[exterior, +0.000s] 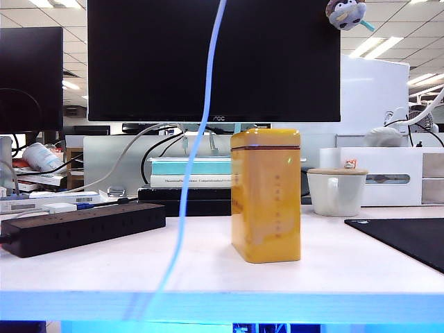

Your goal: Plug the white charger into the left socket.

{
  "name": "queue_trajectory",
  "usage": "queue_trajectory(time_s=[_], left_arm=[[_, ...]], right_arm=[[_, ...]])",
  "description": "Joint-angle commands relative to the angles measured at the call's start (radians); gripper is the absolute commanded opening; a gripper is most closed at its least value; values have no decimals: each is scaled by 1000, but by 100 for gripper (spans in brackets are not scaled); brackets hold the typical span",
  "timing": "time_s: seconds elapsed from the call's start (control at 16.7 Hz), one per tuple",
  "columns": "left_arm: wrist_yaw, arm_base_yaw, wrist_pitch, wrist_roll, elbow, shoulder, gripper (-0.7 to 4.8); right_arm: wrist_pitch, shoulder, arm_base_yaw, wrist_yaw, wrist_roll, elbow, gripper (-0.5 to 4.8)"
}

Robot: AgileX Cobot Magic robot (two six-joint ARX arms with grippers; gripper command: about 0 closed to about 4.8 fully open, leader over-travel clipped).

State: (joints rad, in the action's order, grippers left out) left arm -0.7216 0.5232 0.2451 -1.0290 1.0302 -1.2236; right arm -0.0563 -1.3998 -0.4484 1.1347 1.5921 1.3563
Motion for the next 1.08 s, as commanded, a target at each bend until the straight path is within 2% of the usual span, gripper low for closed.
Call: queue_trajectory(time_s=[0.06,0.24,0.42,0.6,0.72,0.84,0.96,1.08], left_arm=[[-15,4,37,80,5,7,237],[40,2,60,227,5,7,236],[143,2,64,310,5,7,237],[141,-3,64,362,5,7,237],[137,-39,64,435,5,7,237],[134,-107,64,595,5,8,237],[135,-175,52,733,5,8,237],[159,-211,14,856,5,8,236]], right_arm=[[21,1,1,10,-44,1,479],[32,1,10,32,-65,1,479],[32,3,38,65,-97,1,479],[32,3,92,81,-105,1,479],[35,4,145,102,-105,1,402],[39,6,187,110,-132,1,181],[39,6,209,113,-198,1,3],[39,7,226,100,-298,1,-6]])
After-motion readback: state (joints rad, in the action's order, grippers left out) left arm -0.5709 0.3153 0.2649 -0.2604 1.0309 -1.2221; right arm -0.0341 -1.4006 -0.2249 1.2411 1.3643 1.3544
